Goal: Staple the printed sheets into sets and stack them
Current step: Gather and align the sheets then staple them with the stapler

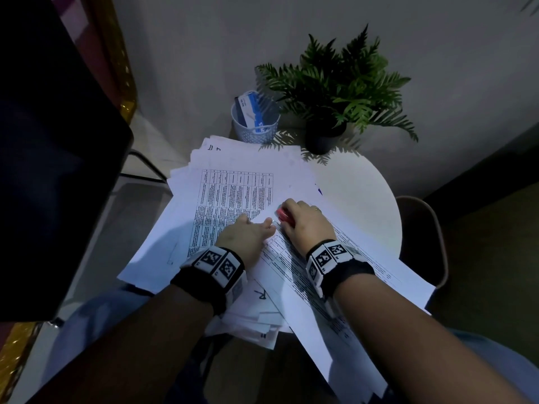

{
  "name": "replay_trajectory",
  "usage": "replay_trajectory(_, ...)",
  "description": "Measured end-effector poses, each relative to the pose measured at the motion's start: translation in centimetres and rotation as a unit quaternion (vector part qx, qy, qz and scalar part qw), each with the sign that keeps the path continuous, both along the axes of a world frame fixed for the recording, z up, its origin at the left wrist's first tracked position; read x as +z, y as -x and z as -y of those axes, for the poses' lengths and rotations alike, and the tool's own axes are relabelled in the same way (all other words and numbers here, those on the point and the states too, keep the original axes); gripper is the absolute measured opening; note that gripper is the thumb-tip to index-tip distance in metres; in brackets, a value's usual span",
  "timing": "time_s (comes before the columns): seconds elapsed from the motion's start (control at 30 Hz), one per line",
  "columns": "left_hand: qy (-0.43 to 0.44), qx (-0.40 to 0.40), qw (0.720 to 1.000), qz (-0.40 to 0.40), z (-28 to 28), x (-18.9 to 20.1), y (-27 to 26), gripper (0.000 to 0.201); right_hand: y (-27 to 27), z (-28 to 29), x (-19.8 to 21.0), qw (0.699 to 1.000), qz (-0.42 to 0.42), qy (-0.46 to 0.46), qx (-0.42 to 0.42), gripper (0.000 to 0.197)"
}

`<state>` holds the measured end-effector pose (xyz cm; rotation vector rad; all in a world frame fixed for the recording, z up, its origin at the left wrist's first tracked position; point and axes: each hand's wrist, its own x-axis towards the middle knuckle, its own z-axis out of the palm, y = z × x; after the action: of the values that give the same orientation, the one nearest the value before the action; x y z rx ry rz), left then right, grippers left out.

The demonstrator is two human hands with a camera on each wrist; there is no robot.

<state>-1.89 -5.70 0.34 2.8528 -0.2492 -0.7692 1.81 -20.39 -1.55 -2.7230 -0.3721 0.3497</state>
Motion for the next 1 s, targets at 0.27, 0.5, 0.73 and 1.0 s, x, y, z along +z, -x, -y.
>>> replay_trajectory(0.27, -0.006, 0.050, 0.999, -0.014, 0.4, -0.5, -0.1, 0.042, -0.2, 0.1, 0.0, 0.999, -0.004, -0.035, -0.012, 0.026)
replay_trajectory(0.5, -0.071, 0.014, 0.997, -0.037, 0.8, -0.1, -0.8, 0.042, -0.6, 0.1, 0.2, 0.998, -0.011, -0.054, -0.031, 0.026)
replay_trajectory(0.73, -0.087, -0.013, 0.996, 0.005, 1.1, 0.3, -0.9, 0.045, -0.7, 0.3, 0.6, 0.996, -0.021, -0.076, -0.040, 0.025)
replay_trajectory(1.0, -0.023, 0.052, 0.998, 0.002, 0.6, -1.0, -0.8, 0.043, -0.6, 0.7, 0.9, 0.994, -0.042, -0.080, -0.063, 0.024)
